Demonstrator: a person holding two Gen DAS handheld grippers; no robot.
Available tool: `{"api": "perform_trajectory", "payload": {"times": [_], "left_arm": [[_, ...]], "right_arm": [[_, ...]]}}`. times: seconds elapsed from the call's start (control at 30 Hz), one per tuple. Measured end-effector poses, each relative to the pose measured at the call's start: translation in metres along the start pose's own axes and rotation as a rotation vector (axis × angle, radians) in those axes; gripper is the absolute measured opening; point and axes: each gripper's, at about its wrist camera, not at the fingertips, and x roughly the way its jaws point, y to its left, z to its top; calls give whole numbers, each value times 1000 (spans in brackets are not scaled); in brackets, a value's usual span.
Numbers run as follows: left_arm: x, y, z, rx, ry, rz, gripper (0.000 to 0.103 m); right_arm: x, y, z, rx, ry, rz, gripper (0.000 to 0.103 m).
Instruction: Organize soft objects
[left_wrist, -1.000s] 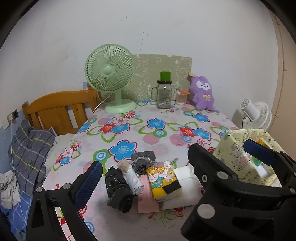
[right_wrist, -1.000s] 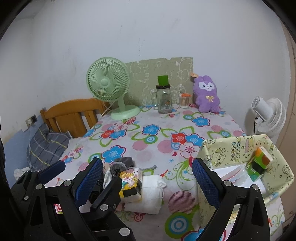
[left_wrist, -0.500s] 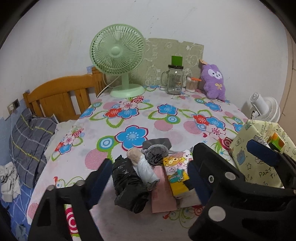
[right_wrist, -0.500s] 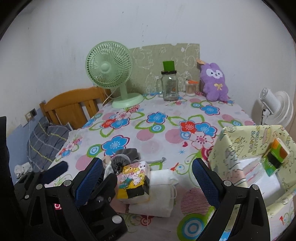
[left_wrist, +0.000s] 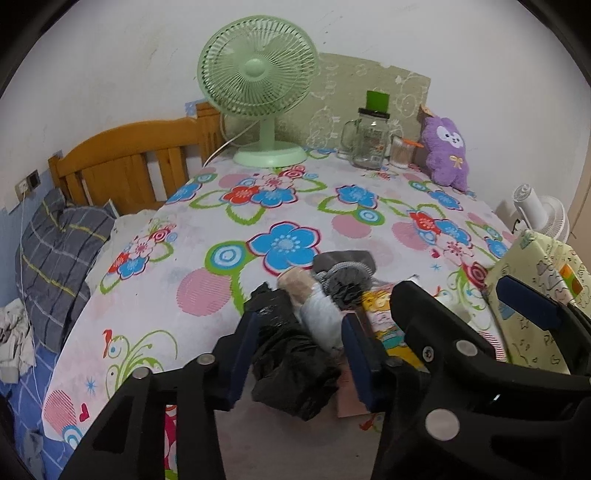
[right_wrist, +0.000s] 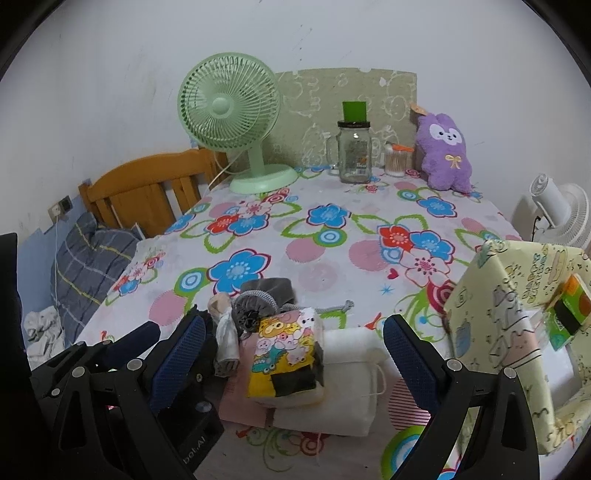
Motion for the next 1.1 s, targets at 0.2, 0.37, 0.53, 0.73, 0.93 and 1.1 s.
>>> {"api": "perform_trajectory", "payload": {"times": [0.2,0.37,0.53,0.73,0.93,1.1], "left_arm": [[11,9,-4,-27,26,-4,41],[24,12,-8,-42,53,1,41],[29,9,-9,-34,48,23,40],[34,5,-13,-3,64,25,40],[33,1,-16,17,58,37,35],[29,0,-15,14,56,30,33]], "right_arm": [[10,6,-4,-14,18,-3,99],[24,7,-7,-27,58,-15,98],[37,2,-10,-7,102,-12,90],[47,2,-15,-8,142,-10,72],[48,5,-16,-30,155,-6,52],[44,4,-17,-24,151,-5,44]]}}
